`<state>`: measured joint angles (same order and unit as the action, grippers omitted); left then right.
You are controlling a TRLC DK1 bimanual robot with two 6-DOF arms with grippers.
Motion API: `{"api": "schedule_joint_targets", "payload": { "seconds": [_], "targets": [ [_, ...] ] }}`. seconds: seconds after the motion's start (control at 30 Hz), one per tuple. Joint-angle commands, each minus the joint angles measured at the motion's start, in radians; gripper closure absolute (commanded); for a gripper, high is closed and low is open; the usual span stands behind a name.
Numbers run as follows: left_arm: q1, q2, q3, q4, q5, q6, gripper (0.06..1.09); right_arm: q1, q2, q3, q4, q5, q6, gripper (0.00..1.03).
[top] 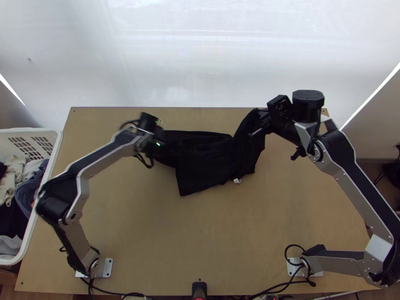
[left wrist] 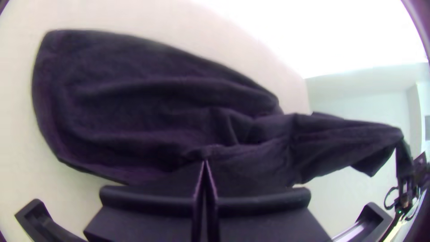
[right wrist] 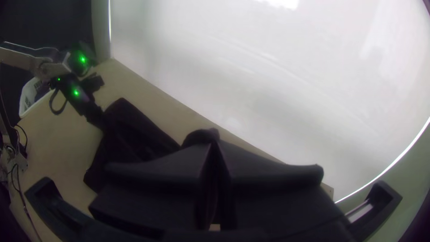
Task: Fold the t-shirt
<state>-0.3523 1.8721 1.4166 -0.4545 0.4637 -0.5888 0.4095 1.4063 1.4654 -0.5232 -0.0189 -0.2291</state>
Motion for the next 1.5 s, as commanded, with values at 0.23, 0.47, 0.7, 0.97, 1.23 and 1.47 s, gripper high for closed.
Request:
{"api": "schedule_joint_targets", "payload": {
  "seconds": [0.23,0.47,0.7,0.97,1.23,1.47],
  "targets": [
    [0.286,-0.545,-0.004,0.126,-0.303,0.001,1.05,-0.219,0.016,0.018,-0.156,-0.004,0.071,1.00],
    [0.500,-0.725,0.082,0.053,-0.300,0.046,1.05,-0.275,-0.087,0.036,-0.132,-0.003,0.013,1.00],
    [0.550,-0.855,0.130,0.014,-0.296,0.055,1.05,-0.270,-0.202,0.099,-0.084,-0.003,-0.067,1.00],
    [0.587,-1.021,0.177,0.000,-0.300,0.046,1.05,-0.126,-0.421,0.128,-0.074,0.000,-0.202,1.00],
    [0.701,-1.232,0.223,-0.010,-0.303,0.046,1.05,-0.138,-0.642,0.286,-0.238,0.048,-0.200,1.00],
    [0.713,-1.331,0.203,-0.082,-0.298,0.070,1.05,-0.153,-0.731,0.277,-0.348,0.048,-0.194,1.00]
  ]
}}
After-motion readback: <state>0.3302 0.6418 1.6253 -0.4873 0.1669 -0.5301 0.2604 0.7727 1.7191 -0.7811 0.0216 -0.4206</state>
